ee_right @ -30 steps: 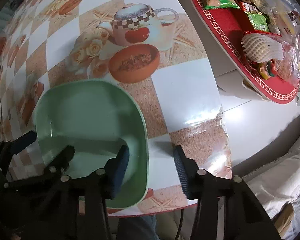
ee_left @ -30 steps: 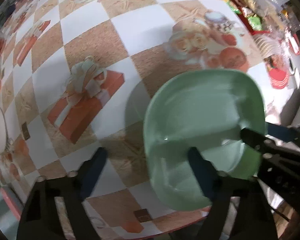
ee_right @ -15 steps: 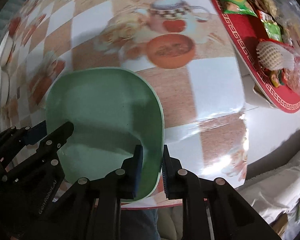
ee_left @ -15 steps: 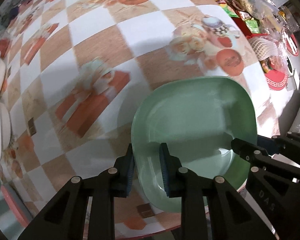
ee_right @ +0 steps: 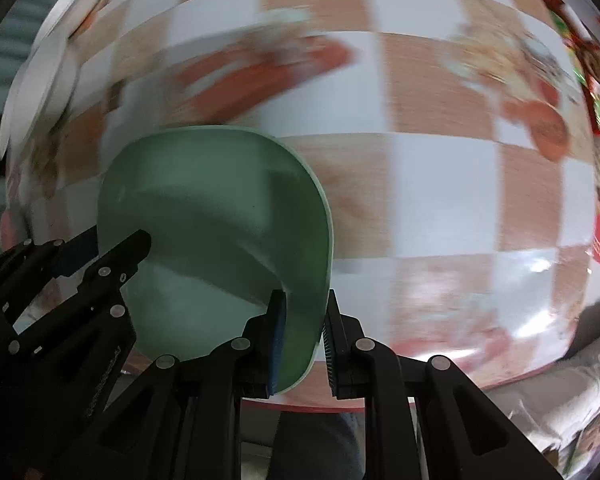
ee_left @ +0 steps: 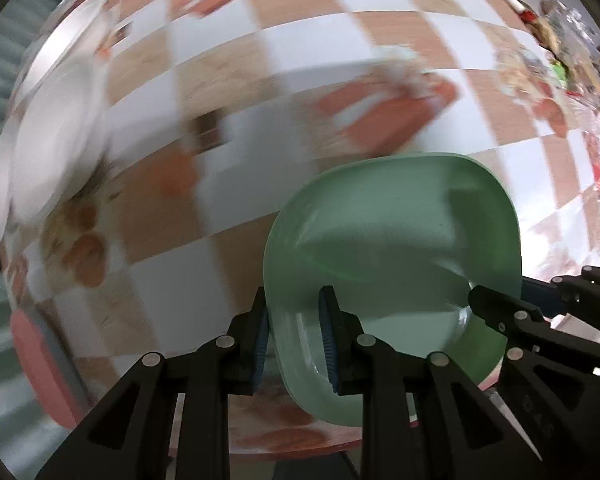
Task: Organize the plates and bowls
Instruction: 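Lift the green plate with both grippers and carry it toward the pink plate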
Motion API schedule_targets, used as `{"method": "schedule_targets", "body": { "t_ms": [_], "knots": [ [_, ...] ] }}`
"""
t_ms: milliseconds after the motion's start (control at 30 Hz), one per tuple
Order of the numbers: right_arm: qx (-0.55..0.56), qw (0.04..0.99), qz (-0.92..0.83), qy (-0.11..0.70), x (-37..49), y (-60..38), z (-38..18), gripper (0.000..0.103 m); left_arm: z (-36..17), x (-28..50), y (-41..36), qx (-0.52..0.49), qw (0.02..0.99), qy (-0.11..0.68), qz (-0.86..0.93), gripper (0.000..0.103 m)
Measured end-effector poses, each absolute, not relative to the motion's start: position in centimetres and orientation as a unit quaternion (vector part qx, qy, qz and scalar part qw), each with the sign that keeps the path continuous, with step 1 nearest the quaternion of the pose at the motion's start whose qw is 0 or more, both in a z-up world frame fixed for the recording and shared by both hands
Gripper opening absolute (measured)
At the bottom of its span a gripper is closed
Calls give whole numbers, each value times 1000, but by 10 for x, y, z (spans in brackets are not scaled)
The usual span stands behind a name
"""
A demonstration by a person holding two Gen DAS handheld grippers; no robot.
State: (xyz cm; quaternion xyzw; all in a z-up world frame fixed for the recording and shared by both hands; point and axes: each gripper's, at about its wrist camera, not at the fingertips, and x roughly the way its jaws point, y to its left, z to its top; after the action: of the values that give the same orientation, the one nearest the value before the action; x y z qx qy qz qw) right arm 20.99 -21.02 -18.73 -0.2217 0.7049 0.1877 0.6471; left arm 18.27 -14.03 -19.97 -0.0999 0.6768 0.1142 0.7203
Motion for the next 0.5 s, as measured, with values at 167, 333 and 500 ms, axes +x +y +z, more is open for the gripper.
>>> {"method": "schedule_targets", "body": {
  "t_ms": [167,333,500],
  "knots": [
    [-245,635,207,703,179,-165,-196,20,-205,155,-105,-112,716,676,133,26],
    [-266,630,219,696,153,-129,-201,20,-212,132,-80,-127,716,670,150,26],
    [-277,630,224,691,138,-104,-206,20,-217,115,-69,-138,716,666,160,26]
  ]
}}
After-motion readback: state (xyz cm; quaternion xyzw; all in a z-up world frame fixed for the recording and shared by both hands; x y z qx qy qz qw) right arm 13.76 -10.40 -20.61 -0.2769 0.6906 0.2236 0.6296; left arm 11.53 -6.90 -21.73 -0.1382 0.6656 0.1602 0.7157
